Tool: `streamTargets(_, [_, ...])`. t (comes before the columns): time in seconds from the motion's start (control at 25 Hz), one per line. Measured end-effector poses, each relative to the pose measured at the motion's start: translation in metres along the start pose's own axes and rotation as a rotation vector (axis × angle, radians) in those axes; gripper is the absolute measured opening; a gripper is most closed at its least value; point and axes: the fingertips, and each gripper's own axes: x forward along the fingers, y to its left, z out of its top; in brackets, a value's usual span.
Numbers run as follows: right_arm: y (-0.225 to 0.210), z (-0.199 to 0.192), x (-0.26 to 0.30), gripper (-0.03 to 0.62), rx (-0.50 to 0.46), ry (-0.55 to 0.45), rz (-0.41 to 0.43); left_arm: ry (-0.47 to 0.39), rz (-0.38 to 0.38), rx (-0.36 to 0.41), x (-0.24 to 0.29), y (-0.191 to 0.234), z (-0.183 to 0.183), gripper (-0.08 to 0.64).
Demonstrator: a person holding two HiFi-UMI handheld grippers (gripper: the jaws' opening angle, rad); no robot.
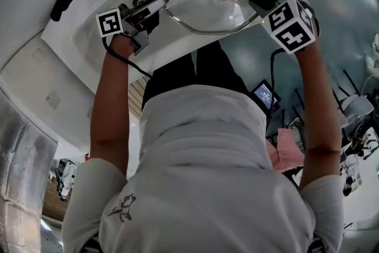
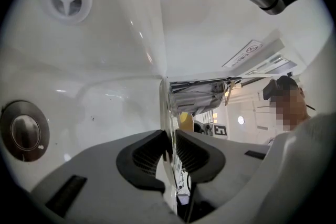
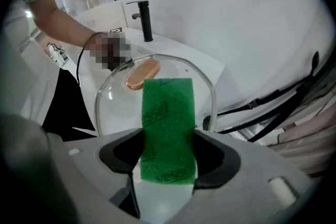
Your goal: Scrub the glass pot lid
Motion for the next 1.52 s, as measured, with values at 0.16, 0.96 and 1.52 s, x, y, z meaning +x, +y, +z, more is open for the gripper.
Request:
streamTargets(0.16, [0.044, -0.018, -0.003, 0.287, 0.014, 0.023, 0.026, -0.011, -0.004, -0.002, 0.001, -0.002, 0.001, 0.078])
streamTargets(0.96, [-0.012, 0.09, -0.102, 0.288, -0.233, -0.075, -0.136, 0.046, -0.03, 0.033, 0.002, -0.019, 0.0, 0.078])
streamTargets(1.52, [-0.051, 0.181, 0.031, 0.29, -0.178, 0.104, -0.02, 0.048, -0.054, 0.041, 0.001, -0.026, 0.002, 0.077])
